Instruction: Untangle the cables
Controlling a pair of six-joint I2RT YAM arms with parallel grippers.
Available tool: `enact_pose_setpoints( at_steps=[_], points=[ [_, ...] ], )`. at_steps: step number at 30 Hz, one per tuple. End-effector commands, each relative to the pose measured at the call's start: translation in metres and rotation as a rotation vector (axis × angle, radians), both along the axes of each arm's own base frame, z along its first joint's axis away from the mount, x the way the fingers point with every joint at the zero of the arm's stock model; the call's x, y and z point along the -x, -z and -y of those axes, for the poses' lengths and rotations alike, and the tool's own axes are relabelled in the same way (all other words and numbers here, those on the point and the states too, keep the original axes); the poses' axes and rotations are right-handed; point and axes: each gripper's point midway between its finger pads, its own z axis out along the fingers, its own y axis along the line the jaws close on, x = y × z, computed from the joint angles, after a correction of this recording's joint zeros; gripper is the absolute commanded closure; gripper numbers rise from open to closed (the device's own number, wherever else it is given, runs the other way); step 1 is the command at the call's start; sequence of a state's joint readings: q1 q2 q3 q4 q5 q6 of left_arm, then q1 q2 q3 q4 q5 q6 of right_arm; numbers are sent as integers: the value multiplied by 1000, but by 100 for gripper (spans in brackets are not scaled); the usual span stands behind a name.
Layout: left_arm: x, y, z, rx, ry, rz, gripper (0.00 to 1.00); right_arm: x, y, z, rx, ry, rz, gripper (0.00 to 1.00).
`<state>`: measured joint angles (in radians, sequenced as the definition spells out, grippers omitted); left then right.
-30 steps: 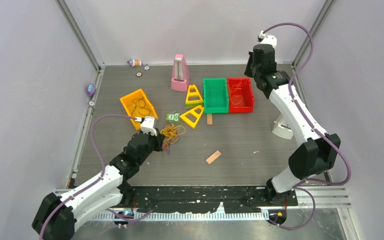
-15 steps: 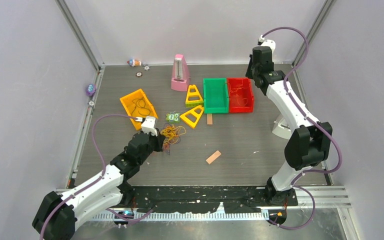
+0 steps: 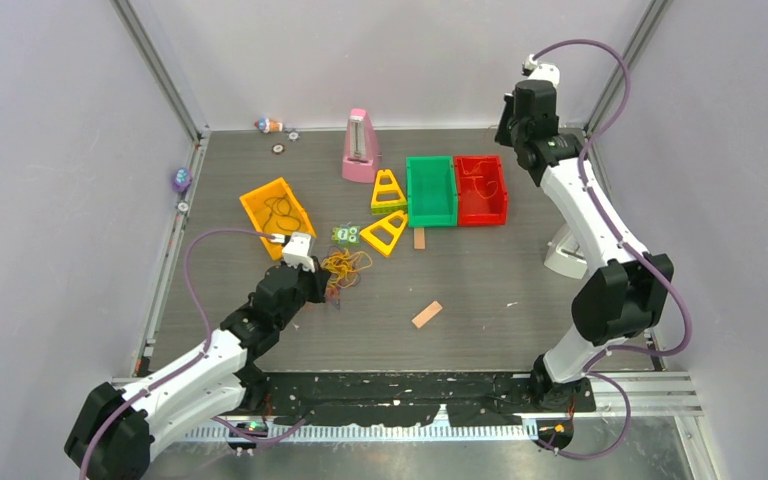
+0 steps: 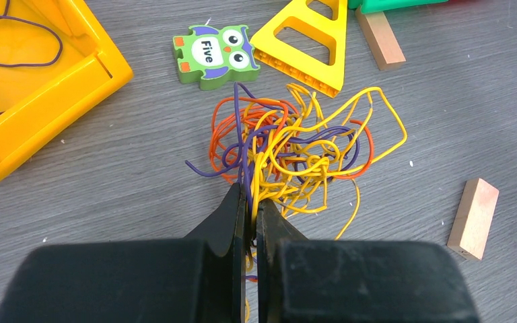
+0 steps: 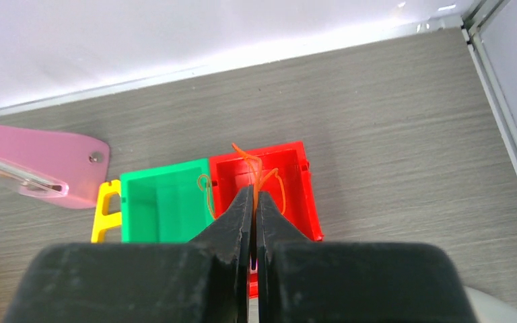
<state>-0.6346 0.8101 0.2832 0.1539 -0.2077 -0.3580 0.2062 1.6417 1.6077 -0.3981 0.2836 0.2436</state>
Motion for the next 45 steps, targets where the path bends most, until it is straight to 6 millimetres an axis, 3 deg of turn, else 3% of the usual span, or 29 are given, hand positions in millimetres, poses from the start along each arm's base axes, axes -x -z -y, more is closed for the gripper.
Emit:
enact_pose_setpoints(
  at_steps=[1,11,18,26,36,45],
  points=[
    [-8,-21,7,38,14,64,100,10,-69,2,-18,-14,148,95],
    [-8,-20,8,38,18,62,100,11,-57,10,3,20,120,95],
    [-8,-20,8,37,18,64,100,14,-32,27,20,102,63,95],
    [-8,-21,8,37,19,64,100,6,33,17,-16,78,-53,95],
    [-8,-21,9,35,20,62,100,-8,113,-24,-105,-51,-217,95],
    [-7,-21,10,38,31,64,100,-7,168,-19,-67,-12,-343,95]
  ],
)
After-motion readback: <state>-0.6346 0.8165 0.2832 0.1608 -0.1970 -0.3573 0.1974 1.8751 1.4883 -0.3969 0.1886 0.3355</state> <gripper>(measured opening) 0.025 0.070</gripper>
